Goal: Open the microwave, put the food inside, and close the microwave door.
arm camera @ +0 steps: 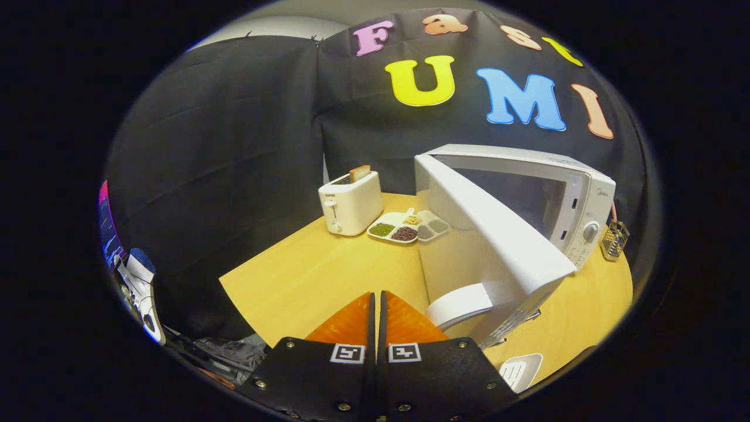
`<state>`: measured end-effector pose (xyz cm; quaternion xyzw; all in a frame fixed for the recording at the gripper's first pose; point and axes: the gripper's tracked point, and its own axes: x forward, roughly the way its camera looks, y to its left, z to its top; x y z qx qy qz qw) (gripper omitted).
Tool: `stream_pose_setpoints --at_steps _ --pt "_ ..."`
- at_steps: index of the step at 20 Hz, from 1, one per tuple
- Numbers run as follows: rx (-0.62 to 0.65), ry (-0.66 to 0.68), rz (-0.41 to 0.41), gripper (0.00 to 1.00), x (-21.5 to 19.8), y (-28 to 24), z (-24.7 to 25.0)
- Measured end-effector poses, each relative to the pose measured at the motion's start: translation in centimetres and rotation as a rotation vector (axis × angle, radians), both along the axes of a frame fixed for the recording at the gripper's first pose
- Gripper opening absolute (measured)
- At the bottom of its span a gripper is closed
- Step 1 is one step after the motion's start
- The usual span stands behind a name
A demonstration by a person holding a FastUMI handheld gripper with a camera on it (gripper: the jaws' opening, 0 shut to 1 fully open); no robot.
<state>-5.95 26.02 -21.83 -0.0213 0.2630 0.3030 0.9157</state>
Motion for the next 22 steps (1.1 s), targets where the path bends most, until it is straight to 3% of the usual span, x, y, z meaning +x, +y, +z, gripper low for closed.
stream_pose_setpoints --at_steps 15,22 --pt "-0.1 -0.007 -0.237 0.01 10.8 -12.0 0.2" --pt "-0.13 -0.014 -0.314 0.01 16.2 -14.1 -0.9"
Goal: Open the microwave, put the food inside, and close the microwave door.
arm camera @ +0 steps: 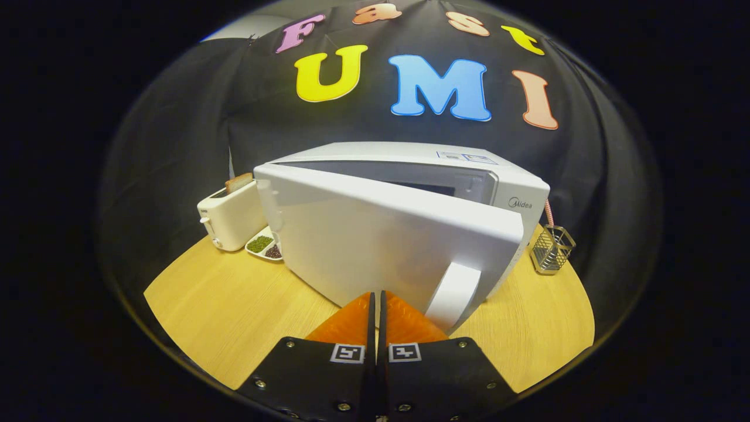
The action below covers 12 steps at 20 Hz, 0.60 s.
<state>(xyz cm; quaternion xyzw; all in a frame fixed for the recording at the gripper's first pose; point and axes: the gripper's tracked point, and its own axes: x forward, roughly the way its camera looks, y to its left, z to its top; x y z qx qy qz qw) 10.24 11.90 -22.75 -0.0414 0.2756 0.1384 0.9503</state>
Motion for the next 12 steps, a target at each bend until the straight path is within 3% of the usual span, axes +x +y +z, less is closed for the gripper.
stream_pose_setpoints --at_steps 8,12 --pt "0.001 -0.018 -0.146 0.01 6.8 -1.9 -0.2" --pt "0.064 -0.011 -0.21 0.01 9.5 -2.0 -0.1"
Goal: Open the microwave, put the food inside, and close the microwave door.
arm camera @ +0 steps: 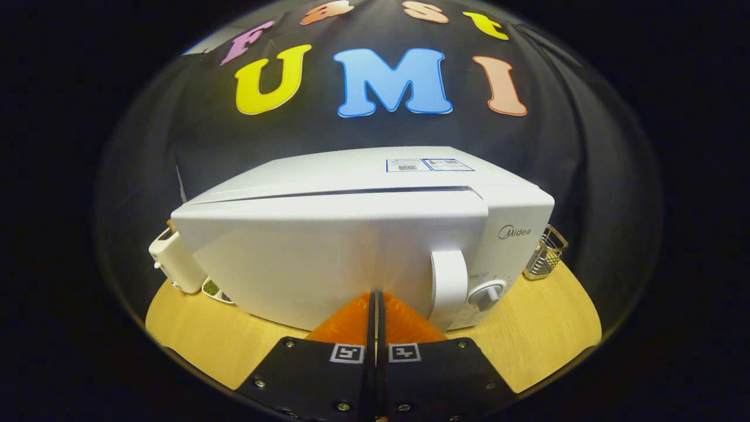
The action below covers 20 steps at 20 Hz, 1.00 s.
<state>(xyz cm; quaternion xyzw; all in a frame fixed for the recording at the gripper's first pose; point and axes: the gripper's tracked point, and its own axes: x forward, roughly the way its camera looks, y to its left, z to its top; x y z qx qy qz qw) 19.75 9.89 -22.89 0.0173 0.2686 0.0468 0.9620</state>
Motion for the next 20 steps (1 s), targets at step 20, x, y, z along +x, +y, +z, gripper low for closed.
stream_pose_setpoints --at_steps 20 --pt "-0.018 -0.323 0.0 0.04 -14.0 -0.6 12.8"
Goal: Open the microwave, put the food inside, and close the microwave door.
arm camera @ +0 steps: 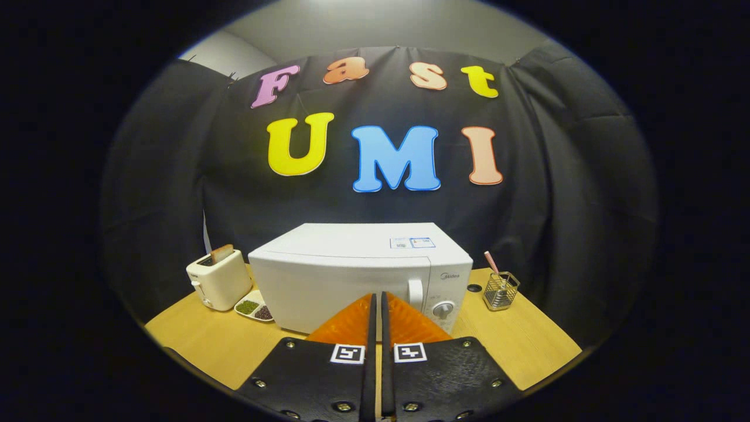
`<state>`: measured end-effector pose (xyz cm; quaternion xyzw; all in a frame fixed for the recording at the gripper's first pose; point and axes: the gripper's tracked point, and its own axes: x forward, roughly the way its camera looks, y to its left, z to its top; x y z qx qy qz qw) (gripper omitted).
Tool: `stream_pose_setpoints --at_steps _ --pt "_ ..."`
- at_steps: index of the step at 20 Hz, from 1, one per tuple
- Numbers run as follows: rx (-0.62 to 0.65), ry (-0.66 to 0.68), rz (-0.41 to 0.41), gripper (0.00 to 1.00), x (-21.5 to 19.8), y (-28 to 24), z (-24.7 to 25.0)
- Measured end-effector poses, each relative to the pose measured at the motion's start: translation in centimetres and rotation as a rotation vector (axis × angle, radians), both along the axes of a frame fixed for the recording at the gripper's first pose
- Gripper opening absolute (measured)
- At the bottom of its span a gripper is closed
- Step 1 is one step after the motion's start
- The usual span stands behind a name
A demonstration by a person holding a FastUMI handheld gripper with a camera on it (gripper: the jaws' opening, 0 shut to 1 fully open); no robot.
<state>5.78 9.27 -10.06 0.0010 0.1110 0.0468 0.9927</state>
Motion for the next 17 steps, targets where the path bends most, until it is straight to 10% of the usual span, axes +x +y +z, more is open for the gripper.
stream_pose_setpoints --at_steps 5,7,11,17 --pt "0.051 -0.04 -0.001 0.04 -5.5 -1.4 1.9" --pt "0.058 -0.05 0.01 0.25 -7.1 -1.8 2.0" --pt "0.062 -0.047 0.008 0.95 -8.9 -3.1 1.7" --pt "0.073 -0.085 -0.024 0.98 -8.7 -5.6 3.0"
